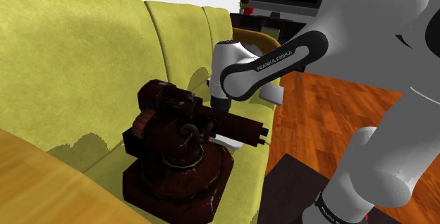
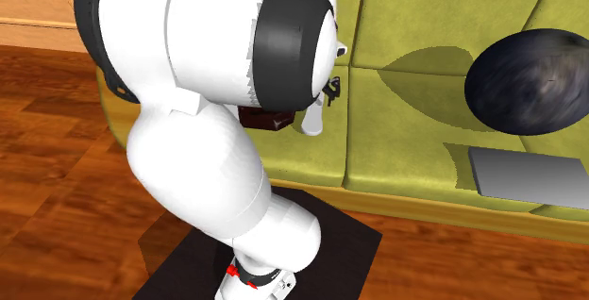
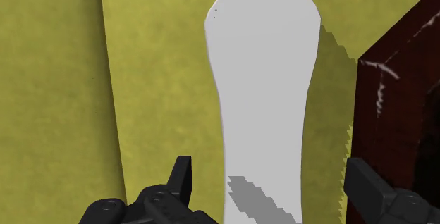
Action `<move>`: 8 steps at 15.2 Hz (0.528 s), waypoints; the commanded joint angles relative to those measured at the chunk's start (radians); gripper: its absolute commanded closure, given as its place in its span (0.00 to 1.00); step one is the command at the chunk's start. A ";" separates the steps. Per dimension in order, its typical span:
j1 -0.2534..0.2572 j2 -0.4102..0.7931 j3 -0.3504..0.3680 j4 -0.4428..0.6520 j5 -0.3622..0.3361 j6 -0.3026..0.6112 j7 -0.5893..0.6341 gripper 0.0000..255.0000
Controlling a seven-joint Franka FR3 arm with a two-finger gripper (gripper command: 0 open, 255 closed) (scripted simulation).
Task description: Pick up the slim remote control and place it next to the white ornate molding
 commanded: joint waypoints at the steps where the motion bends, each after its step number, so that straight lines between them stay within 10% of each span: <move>1: 0.000 0.023 0.002 -0.009 -0.004 0.032 0.003 0.00; 8: -0.001 0.055 0.002 -0.028 -0.011 0.084 0.008 0.00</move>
